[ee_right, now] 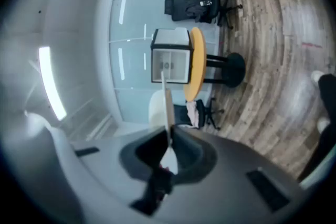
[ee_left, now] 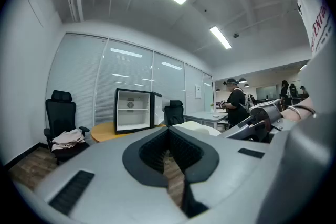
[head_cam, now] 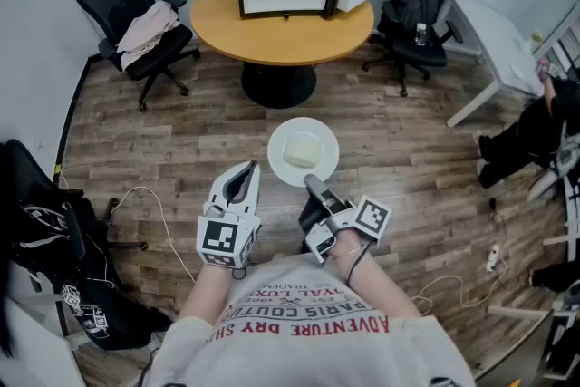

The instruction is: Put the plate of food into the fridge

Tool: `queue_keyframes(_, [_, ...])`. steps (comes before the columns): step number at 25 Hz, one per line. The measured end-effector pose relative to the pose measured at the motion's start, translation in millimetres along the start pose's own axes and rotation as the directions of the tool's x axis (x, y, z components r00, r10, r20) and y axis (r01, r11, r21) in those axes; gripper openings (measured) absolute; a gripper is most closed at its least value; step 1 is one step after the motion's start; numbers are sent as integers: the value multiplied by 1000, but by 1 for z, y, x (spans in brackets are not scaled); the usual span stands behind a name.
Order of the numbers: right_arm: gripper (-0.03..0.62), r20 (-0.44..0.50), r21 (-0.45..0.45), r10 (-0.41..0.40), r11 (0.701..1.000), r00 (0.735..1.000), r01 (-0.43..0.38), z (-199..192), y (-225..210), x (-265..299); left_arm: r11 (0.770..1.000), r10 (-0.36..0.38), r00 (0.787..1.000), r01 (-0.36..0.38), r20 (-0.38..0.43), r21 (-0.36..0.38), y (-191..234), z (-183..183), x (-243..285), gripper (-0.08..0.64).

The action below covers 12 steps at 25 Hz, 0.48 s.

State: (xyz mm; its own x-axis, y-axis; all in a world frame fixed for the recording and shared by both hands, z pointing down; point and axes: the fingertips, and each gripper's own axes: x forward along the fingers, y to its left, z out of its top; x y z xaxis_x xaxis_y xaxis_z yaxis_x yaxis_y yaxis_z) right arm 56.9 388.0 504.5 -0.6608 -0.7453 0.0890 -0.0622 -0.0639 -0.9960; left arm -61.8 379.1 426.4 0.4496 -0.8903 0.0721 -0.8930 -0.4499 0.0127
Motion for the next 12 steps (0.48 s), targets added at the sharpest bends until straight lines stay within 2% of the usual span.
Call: queue_keyframes(12, [38, -3, -9, -26, 1000, 1000, 26, -2, -3, 2, 1000, 0, 1000, 0, -2, -8, 3, -3, 1, 26])
